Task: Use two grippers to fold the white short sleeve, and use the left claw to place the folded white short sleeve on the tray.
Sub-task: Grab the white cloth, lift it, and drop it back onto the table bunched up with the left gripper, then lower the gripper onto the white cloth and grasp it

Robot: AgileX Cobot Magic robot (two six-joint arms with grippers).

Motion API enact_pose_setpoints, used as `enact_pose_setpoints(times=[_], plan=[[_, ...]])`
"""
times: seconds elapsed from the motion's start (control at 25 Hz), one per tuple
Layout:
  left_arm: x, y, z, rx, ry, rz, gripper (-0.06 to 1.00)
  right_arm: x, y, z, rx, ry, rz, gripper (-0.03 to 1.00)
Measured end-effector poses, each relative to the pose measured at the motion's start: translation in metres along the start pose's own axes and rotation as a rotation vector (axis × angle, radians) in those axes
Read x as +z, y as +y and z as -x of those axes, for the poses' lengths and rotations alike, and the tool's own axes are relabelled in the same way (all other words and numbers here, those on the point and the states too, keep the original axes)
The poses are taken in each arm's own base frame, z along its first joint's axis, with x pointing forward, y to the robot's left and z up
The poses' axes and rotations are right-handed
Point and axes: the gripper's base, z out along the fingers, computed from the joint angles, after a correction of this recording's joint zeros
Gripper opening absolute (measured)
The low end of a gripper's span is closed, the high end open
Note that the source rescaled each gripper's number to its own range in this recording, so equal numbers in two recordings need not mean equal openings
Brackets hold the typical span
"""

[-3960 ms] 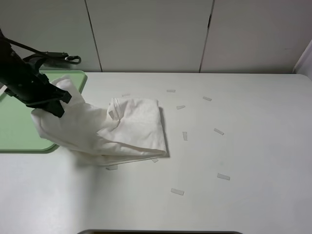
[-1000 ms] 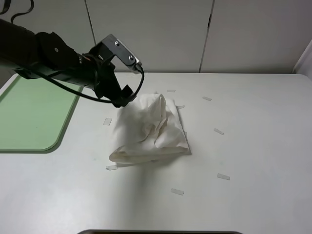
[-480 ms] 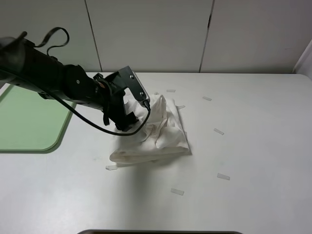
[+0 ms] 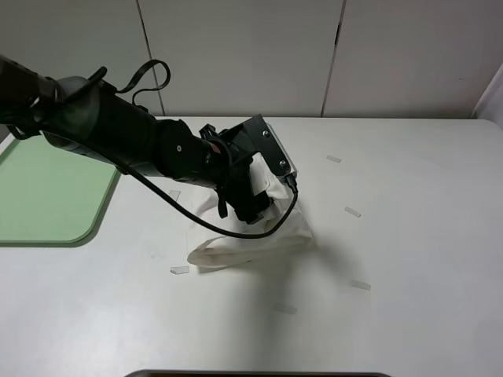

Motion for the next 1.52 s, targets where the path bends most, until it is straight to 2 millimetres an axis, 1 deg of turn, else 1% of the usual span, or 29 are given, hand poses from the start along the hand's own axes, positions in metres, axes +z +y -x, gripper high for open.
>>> enact_pose_setpoints(times=[0.16, 0.24, 0.32, 0.44, 0.56, 0.6, 0.64, 0.76, 0.88, 0.92, 0.96, 1.08, 1.16, 1.28, 1.32, 1.36, 1.4, 1.48, 1.52], plan=[[0.000, -0.009, 0.014, -0.009, -0.038, -0.004, 0.89, 0.000, 0.000, 0.000, 0.000, -0.001, 0.000, 1.00], [0.001, -0.011, 0.017, -0.034, -0.044, -0.006, 0.89, 0.000, 0.000, 0.000, 0.000, -0.001, 0.000, 1.00], [0.005, -0.013, 0.019, -0.115, -0.047, -0.009, 0.89, 0.000, 0.000, 0.000, 0.000, -0.001, 0.000, 1.00], [0.005, -0.019, 0.027, -0.210, -0.064, -0.021, 0.89, 0.000, 0.000, 0.000, 0.000, -0.001, 0.000, 1.00], [0.003, -0.022, 0.037, -0.259, -0.086, -0.034, 0.89, 0.000, 0.000, 0.000, 0.000, -0.001, 0.000, 1.00], [0.003, -0.022, 0.037, -0.259, -0.086, -0.034, 0.89, 0.000, 0.000, 0.000, 0.000, -0.001, 0.000, 1.00], [-0.002, -0.022, 0.046, -0.274, -0.094, -0.056, 0.89, 0.000, 0.000, 0.000, 0.000, -0.001, 0.000, 1.00], [-0.012, -0.019, 0.056, -0.282, -0.116, -0.068, 0.89, 0.000, 0.000, 0.000, 0.000, -0.001, 0.000, 1.00], [-0.017, -0.014, 0.059, -0.287, -0.128, -0.061, 0.89, 0.000, 0.000, 0.000, 0.000, -0.001, 0.000, 1.00], [-0.021, -0.010, 0.060, -0.293, -0.137, -0.054, 0.89, 0.000, 0.000, 0.000, 0.000, -0.001, 0.000, 1.00], [-0.028, -0.001, 0.061, -0.306, -0.145, -0.045, 0.89, 0.000, 0.000, 0.000, 0.000, -0.001, 0.000, 1.00], [-0.036, 0.011, 0.058, -0.346, -0.128, -0.050, 0.89, 0.000, 0.000, 0.000, 0.000, -0.001, 0.000, 1.00], [-0.039, 0.017, 0.052, -0.418, -0.083, -0.088, 0.89, 0.000, 0.000, 0.000, 0.000, 0.000, 0.000, 1.00], [-0.042, 0.026, 0.041, -0.574, -0.012, -0.165, 0.89, 0.000, 0.000, 0.000, 0.000, 0.000, 0.000, 1.00], [-0.042, 0.026, 0.041, -0.574, -0.012, -0.165, 0.89, 0.000, 0.000, 0.000, 0.000, 0.000, 0.000, 1.00], [-0.044, 0.028, 0.038, -0.621, 0.007, -0.194, 0.89, 0.000, 0.000, 0.000, 0.000, 0.000, 0.000, 1.00], [-0.048, 0.034, 0.028, -0.745, 0.065, -0.287, 0.89, 0.000, 0.000, 0.000, 0.000, 0.000, 0.000, 1.00], [-0.054, 0.049, 0.012, -0.866, 0.131, -0.392, 0.88, 0.000, 0.000, 0.000, 0.000, 0.000, 0.000, 1.00], [-0.056, 0.056, 0.003, -0.907, 0.151, -0.408, 0.88, 0.000, 0.000, 0.000, 0.000, 0.000, 0.000, 1.00]])
